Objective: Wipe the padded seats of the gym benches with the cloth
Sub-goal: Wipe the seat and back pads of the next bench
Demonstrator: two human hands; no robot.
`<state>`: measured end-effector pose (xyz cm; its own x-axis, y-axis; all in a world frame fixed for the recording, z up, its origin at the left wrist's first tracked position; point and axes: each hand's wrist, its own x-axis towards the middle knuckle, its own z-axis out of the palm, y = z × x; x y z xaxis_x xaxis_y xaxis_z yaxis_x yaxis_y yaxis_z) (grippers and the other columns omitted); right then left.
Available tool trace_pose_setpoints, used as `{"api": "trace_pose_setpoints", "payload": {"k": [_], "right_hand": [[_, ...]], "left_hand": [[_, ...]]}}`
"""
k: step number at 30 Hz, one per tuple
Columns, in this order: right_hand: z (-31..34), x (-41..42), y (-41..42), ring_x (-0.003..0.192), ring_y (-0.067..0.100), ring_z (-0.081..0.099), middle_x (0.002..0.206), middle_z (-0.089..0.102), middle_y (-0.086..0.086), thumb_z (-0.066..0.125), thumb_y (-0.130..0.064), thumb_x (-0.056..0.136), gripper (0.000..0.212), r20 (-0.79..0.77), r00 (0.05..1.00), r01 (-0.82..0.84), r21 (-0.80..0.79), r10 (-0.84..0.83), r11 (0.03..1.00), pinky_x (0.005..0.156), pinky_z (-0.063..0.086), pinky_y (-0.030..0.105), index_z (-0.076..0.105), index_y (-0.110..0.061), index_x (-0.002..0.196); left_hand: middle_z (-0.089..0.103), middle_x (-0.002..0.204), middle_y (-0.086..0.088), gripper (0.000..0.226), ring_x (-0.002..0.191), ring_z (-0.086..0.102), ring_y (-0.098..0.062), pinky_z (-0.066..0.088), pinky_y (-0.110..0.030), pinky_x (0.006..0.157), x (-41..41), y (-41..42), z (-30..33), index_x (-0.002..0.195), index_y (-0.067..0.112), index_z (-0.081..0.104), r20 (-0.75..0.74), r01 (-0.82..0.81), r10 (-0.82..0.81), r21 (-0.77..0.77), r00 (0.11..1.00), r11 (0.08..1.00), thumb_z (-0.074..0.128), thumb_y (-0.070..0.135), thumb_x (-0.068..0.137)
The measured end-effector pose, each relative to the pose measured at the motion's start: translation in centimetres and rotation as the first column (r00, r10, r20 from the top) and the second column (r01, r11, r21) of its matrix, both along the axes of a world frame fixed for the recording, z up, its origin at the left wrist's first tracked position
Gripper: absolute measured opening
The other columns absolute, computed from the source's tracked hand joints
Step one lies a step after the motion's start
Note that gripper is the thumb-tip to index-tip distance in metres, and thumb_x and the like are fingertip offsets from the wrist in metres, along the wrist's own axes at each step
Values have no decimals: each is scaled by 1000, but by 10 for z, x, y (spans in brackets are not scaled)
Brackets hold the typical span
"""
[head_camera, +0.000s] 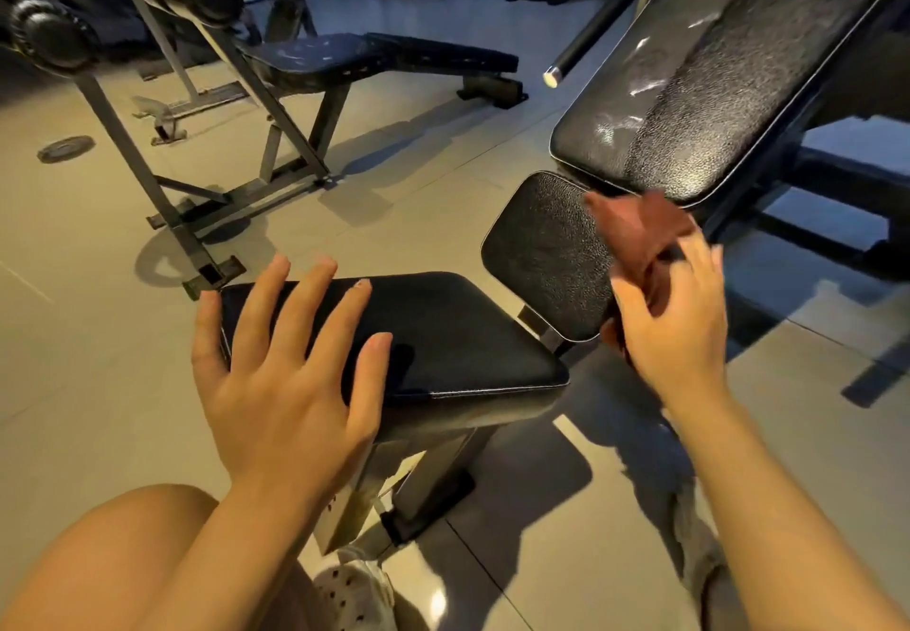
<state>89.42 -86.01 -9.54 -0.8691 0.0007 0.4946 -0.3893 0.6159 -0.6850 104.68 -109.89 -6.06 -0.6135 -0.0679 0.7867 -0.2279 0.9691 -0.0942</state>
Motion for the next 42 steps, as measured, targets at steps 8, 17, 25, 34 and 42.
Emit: {"api": "trace_pose_setpoints", "payload": {"k": [8,17,25,34,42], "right_hand": [[-61,-65,-25,136,39,40,146,46,21,34,-53,90,71,-8,975,-99,879,220,467,117,15,50,53,-4,138],[-16,-111,-28,141,37,33,152,37,21,29,-48,86,75,-84,990,14,868,118,497,116,11,49,43,-3,145],[-23,-128,-98,151,27,7,163,13,9,7,-56,97,71,23,955,-100,963,295,250,120,-3,45,18,-18,156],[-40,-85,-39,135,33,45,144,49,18,29,-43,83,71,11,967,-110,919,255,378,115,15,45,54,-5,138],[-43,-73,5,141,34,30,150,41,17,42,-33,84,65,-192,980,88,660,55,746,118,11,49,45,-4,142]], "left_hand": [[61,133,-9,41,133,45,-31,26,-50,112,-2,0,-3,124,16,66,-28,-21,21,-25,999,999,45,42,100],[62,131,-11,42,129,51,-34,40,-50,104,0,-3,-4,124,14,67,69,-33,38,-71,997,997,54,42,96],[64,128,-12,43,125,54,-35,43,-47,96,-1,-3,-8,122,12,68,38,-7,13,-139,999,990,57,42,94],[60,133,-13,43,130,49,-34,36,-48,106,1,-7,-9,124,13,67,45,39,-34,-132,998,990,55,42,95],[61,133,-11,40,130,49,-33,36,-48,107,2,-6,-8,126,14,66,42,80,-76,-115,996,990,52,39,97]]}}
